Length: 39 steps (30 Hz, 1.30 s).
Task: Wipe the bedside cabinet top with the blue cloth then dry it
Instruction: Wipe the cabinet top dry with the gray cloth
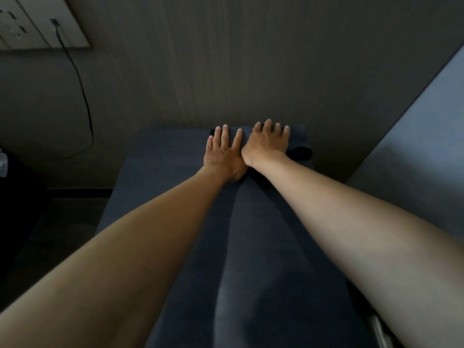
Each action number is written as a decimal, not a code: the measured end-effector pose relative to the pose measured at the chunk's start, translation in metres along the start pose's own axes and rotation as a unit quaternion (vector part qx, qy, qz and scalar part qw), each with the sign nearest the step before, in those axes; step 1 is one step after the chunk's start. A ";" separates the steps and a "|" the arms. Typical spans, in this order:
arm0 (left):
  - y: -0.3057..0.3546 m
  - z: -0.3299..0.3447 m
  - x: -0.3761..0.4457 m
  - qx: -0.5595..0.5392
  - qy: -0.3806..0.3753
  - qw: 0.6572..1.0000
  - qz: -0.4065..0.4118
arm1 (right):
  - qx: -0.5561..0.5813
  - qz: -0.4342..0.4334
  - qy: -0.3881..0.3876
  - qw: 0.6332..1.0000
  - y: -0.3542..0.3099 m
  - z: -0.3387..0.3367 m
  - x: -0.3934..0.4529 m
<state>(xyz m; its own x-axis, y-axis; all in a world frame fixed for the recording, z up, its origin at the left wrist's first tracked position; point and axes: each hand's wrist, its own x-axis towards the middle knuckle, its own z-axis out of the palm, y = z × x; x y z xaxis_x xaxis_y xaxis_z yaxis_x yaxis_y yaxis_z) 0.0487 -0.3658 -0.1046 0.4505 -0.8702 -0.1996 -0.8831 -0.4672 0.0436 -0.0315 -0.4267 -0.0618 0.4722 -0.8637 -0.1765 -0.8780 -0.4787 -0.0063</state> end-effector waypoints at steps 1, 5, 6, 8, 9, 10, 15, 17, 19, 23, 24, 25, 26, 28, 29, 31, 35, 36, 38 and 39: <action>0.007 0.001 0.001 -0.001 0.002 1.000 0.003 | 0.005 0.015 -0.016 1.000 0.008 0.001 0.000; 0.028 0.003 0.003 -0.008 0.011 1.000 0.006 | 0.049 0.046 -0.034 0.997 0.030 0.006 -0.002; 0.032 0.003 0.003 -0.012 0.014 1.000 0.008 | 0.065 0.057 -0.031 0.996 0.036 0.005 -0.003; 0.041 0.002 0.003 -0.027 0.018 0.999 0.006 | 0.093 0.074 -0.032 0.992 0.047 0.003 -0.002; 0.045 0.002 0.003 -0.031 0.019 0.999 0.006 | 0.100 0.073 -0.032 0.992 0.053 0.002 -0.001; 0.048 0.003 0.003 -0.031 0.019 0.999 0.006 | 0.107 0.067 -0.026 0.992 0.059 0.002 0.001; 0.070 0.002 0.004 -0.024 0.015 0.999 0.016 | 0.131 0.017 0.072 0.989 0.081 -0.001 -0.004; 0.080 0.002 0.005 -0.020 0.013 1.000 0.019 | 0.117 0.001 0.106 0.987 0.090 -0.003 -0.007; 0.091 0.002 0.006 -0.020 0.011 1.000 0.022 | 0.108 -0.009 0.136 0.985 0.100 -0.005 -0.007; 0.106 0.003 0.005 -0.015 0.011 0.999 0.031 | 0.113 -0.029 0.213 0.970 0.110 -0.012 -0.004; 0.111 0.003 0.004 -0.013 0.009 0.999 0.034 | 0.115 -0.036 0.227 0.966 0.111 -0.015 -0.004; 0.115 0.003 0.003 -0.011 0.008 0.999 0.038 | 0.122 -0.040 0.237 0.963 0.113 -0.019 -0.003; 0.119 0.003 0.001 -0.011 0.008 0.999 0.044 | 0.136 -0.040 0.243 0.960 0.115 -0.022 -0.002; 0.125 0.005 -0.004 -0.026 0.013 0.998 0.056 | 0.164 -0.024 0.242 0.956 0.122 -0.029 0.003; 0.126 0.006 -0.007 -0.036 0.019 0.997 0.059 | 0.174 -0.011 0.237 0.956 0.126 -0.031 0.006; 0.127 0.009 -0.013 -0.045 0.030 0.997 0.060 | 0.197 0.014 0.219 0.956 0.134 -0.034 0.009; 0.123 0.012 -0.025 -0.043 0.030 0.996 0.068 | 0.244 0.036 0.194 0.950 0.140 -0.035 0.012; 0.122 0.013 -0.028 -0.044 0.031 0.996 0.073 | 0.250 0.039 0.189 0.949 0.138 -0.036 0.012; 0.121 0.016 -0.033 -0.043 0.034 0.996 0.077 | 0.265 0.043 0.177 0.947 0.135 -0.036 0.015; 0.120 0.017 -0.033 -0.043 0.035 0.996 0.076 | 0.274 0.044 0.171 0.945 0.134 -0.035 0.017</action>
<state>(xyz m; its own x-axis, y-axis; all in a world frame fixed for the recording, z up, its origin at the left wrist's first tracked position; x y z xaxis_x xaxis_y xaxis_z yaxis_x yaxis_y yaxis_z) -0.0745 -0.3902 -0.1093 0.3240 -0.9388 -0.1166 -0.9284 -0.3392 0.1515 -0.1382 -0.5108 -0.0309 0.3115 -0.9415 0.1289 -0.7800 -0.3308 -0.5312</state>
